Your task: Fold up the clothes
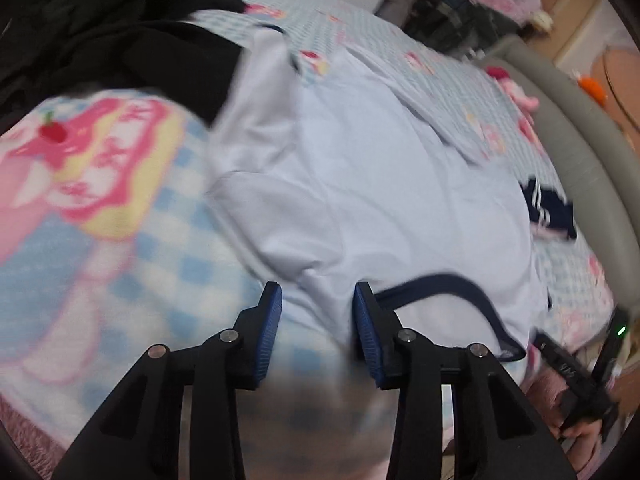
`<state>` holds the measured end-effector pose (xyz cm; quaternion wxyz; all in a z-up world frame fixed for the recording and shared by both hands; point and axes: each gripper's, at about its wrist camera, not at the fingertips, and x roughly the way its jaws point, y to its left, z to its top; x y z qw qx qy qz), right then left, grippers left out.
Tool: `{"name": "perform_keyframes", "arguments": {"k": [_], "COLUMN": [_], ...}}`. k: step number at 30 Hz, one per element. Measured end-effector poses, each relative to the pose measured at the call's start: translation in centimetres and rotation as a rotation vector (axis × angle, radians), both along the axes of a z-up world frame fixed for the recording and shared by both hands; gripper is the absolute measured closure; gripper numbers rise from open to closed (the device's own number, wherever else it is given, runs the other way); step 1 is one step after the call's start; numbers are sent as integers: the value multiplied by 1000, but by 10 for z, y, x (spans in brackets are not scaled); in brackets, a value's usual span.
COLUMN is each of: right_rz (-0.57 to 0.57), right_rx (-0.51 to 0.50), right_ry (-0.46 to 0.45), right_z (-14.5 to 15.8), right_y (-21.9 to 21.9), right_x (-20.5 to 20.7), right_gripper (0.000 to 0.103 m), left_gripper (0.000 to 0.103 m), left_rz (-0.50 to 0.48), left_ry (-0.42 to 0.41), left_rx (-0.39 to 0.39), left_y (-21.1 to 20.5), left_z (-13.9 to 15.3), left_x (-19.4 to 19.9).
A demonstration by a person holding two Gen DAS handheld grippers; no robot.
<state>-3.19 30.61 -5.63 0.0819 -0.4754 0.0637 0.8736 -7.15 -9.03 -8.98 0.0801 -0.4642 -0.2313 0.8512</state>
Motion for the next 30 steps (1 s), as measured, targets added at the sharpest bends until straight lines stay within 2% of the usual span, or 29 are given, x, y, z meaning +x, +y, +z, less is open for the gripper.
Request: {"name": "perform_keyframes", "arguments": {"k": [2,5,6,9,11,14,16,19,21,23,24,26,29,30], "right_rz": [-56,-54,-33,76,125,123,121,110,75,76,77,86,105,95], "right_rx": [-37,-281,-337,-348,-308,-222,-165,-77,-39,-114,-164,-268,-413,-396], "right_ry": [20,118,149,173,143,93,59,17,51,67,74,88,111,112], "right_z": [5,19,24,30,25,12,3,-7,-3,-2,-3,-3,-4,-5], "right_y": [17,33,33,6,-15,-25,-32,-41,-34,-29,-27,-24,-24,-26], "right_x": [7,18,20,11,4,-3,-7,-13,-8,-7,-7,-11,-20,-25], "right_gripper": [44,44,44,44,43,43,45,45,41,41,40,40,40,40], "left_gripper": [63,65,64,64,64,65,70,70,69,68,65,64,64,64], "left_rz": [23,27,16,-32,-58,-61,-26,92,133,127,123,108,116,130], "left_ry": [10,49,64,80,59,13,6,32,29,5,-2,-11,18,28], "left_rx": [105,290,318,292,221,140,94,98,163,278,304,283,180,156], "left_y": [-13,-25,-23,-8,8,22,19,-10,-29,-39,-38,-30,-18,-19], "left_z": [0,1,2,6,3,-5,-6,-1,-3,-12,-15,-18,-11,-9], "left_x": [3,5,5,1,-2,-8,-7,1,3,1,-1,-7,-18,-22]}}
